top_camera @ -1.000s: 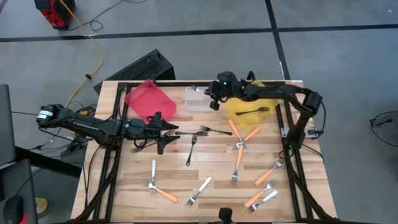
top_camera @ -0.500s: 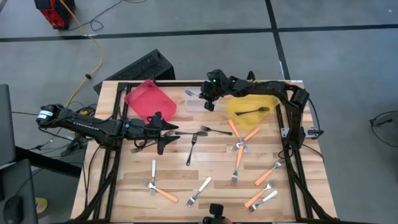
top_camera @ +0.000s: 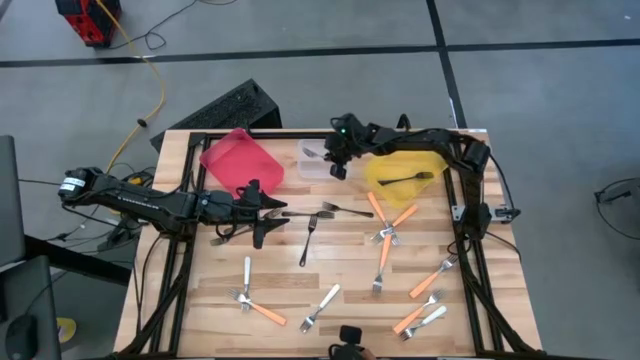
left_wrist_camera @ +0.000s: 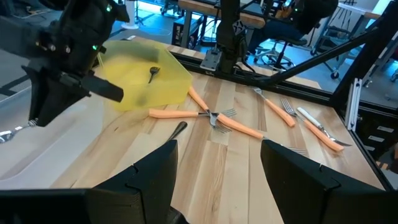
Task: Sort silverware by color (type)
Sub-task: Put the white fork into the transparent bin, then put the orange fork into the red bin
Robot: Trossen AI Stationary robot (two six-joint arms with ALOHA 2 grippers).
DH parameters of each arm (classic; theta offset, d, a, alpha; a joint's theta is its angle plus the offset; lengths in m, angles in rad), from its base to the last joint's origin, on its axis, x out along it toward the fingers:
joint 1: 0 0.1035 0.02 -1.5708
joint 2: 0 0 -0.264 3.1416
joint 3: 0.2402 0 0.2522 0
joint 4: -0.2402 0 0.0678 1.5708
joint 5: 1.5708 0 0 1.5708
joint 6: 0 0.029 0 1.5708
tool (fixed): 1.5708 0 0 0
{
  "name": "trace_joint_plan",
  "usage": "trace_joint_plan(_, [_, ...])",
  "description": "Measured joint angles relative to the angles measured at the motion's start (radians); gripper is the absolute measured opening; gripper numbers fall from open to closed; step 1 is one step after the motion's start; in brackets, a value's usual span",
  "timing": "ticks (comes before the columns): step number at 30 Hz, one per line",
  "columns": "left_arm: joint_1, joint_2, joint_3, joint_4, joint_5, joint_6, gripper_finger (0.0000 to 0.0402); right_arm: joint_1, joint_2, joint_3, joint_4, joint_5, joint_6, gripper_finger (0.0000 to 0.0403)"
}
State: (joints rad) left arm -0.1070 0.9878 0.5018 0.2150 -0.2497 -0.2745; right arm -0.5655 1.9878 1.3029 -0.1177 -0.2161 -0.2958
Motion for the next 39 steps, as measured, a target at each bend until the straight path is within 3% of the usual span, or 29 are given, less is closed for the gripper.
trace_joint_plan(10, [0.0, 0.0, 0.0, 0.0, -0.001, 0.001, 0.0217, -0.006, 0.014, 0.0, 0.0, 0.001, 0.0, 0.007])
trace_joint_plan(28, [0.0, 0.0, 0.0, 0.0, -0.001, 0.001, 0.0217, -0.002, 0.014, 0.005, -0.008, 0.033, -0.028, 0.0133])
trace_joint_plan(33, [0.0, 0.0, 0.0, 0.0, -0.001, -0.015, 0.0217, 0.004, -0.023, 0.079, -0.088, 0.036, -0.03, 0.0149])
trace_joint_plan(39, [0.0, 0.0, 0.0, -0.024, 0.0, -0.015, 0.0217, 0.037, -0.103, 0.207, -0.305, 0.036, -0.096, 0.0161])
